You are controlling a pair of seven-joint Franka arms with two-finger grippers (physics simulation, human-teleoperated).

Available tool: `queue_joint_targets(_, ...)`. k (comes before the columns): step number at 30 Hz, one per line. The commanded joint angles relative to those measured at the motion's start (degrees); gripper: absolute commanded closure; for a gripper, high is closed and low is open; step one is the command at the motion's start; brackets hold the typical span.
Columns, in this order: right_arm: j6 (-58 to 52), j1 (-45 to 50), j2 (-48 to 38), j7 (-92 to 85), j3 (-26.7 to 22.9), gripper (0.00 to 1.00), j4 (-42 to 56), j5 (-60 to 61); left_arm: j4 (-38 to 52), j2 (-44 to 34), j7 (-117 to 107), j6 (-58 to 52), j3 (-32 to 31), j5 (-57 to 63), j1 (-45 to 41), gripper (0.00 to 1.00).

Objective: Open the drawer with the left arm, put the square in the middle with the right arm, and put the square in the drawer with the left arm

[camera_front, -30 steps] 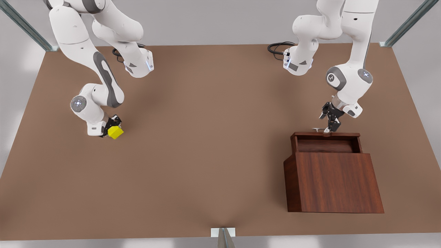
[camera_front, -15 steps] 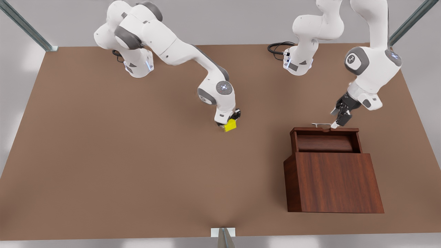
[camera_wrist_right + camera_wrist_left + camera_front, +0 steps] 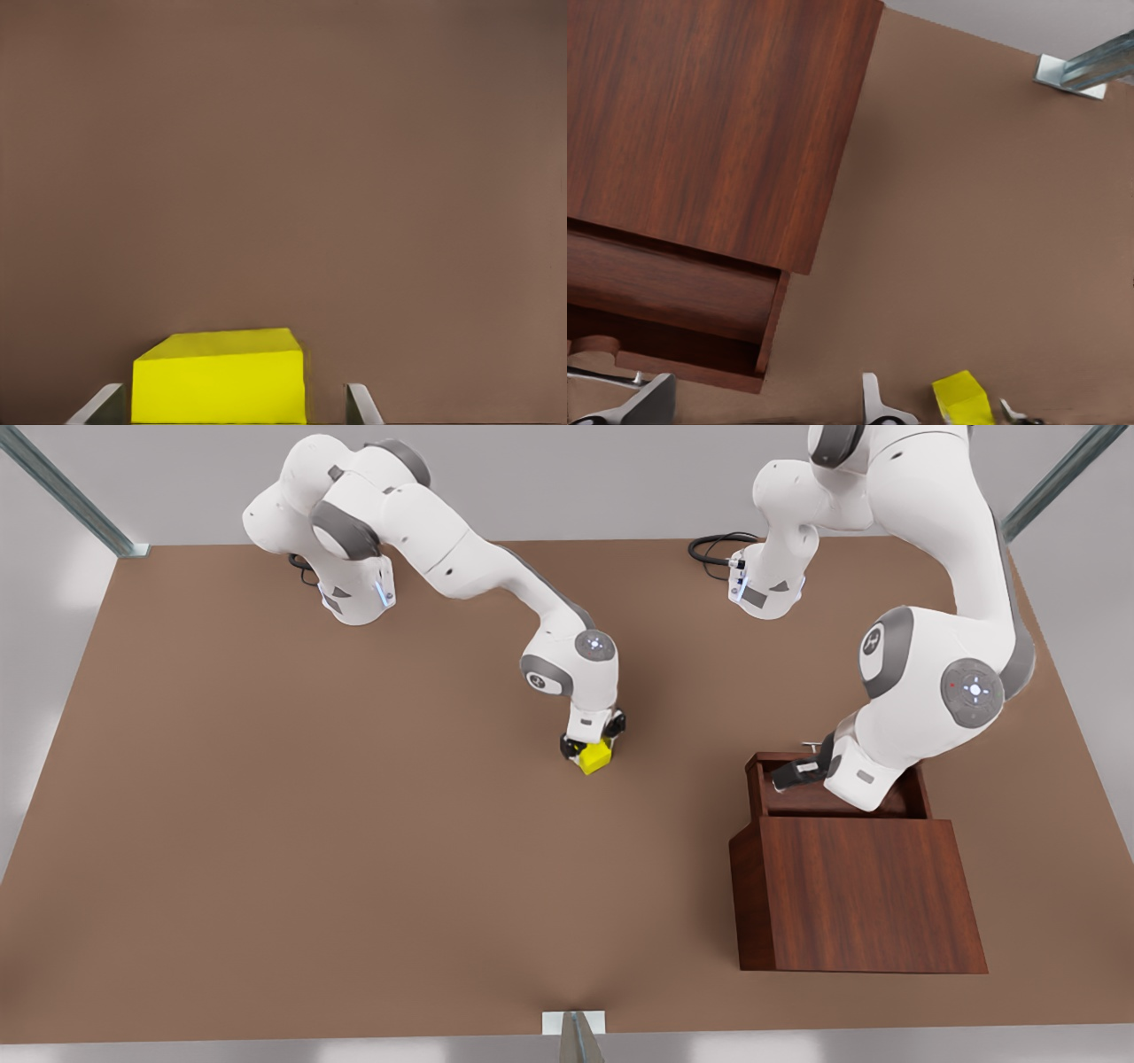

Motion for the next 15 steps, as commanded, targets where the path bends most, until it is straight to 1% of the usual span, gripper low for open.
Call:
queue_joint_targets(1,-1.4,0.0,-1.5,-0.1,-0.6,0.00,-0.3,1.1,0.0,0.2,0.8,0.0,-1.4,4.8,0.1,0.00)
queue_joint_targets(2,-2.8,0.0,-5.4,-0.1,-1.4,0.00,-1.6,3.4,0.0,0.5,1.6,0.0,-3.9,5.3,0.1,0.00)
queue_joint_targets(3,-4.0,0.0,-11.8,-1.8,-3.6,0.00,-5.8,7.7,0.0,0.9,2.7,0.0,-6.0,5.3,-0.1,0.00)
queue_joint_targets(4,-8.6,0.0,-17.5,-6.6,-7.9,0.00,-8.5,8.9,-0.1,1.6,5.3,0.0,-7.3,5.4,-1.6,0.00)
queue_joint_targets(5,-17.8,-3.5,-22.9,-7.5,-10.5,0.00,-8.2,9.1,-0.1,2.3,6.6,0.1,-7.4,5.3,-3.8,0.00)
queue_joint_targets(6,-20.4,-10.1,-26.3,-9.1,-10.1,0.00,-8.2,9.4,-0.1,2.7,6.6,0.5,-7.4,5.3,-5.6,0.00)
queue_joint_targets(7,-24.8,-16.3,-28.7,-14.5,-10.1,0.00,-8.0,12.3,0.0,3.3,6.5,1.0,-7.4,5.3,-7.7,0.00)
queue_joint_targets(8,-27.7,-25.3,-31.6,-15.6,-10.1,0.00,-8.1,14.9,0.0,4.3,6.5,2.5,-7.4,5.2,-10.4,0.00)
queue_joint_targets(9,-29.9,-29.9,-33.9,-22.2,-10.1,0.00,-7.0,14.9,0.0,5.8,6.6,5.0,-7.4,5.2,-12.7,0.00)
queue_joint_targets(10,-33.5,-35.6,-34.2,-30.6,-10.1,0.00,-5.7,15.5,-0.1,7.0,6.6,7.6,-7.4,5.5,-16.0,0.00)
queue_joint_targets(11,-33.0,-41.8,-34.0,-41.3,-10.0,0.00,-5.5,15.6,-0.1,9.1,6.9,10.1,-7.4,5.5,-18.3,0.00)
queue_joint_targets(13,-34.0,-46.0,-33.7,-48.7,-9.9,0.00,-2.4,15.4,-0.3,11.4,14.3,13.6,-7.4,6.9,-21.9,0.00)
queue_joint_targets(14,-39.6,-52.0,-33.3,-50.3,-5.9,0.00,0.7,15.5,-0.6,12.6,16.2,15.1,-7.4,7.0,-23.5,0.00)
queue_joint_targets(15,-39.9,-51.8,-33.5,-49.9,-5.9,0.00,0.4,15.6,-1.0,13.4,18.9,16.6,-7.4,7.2,-24.8,0.00)
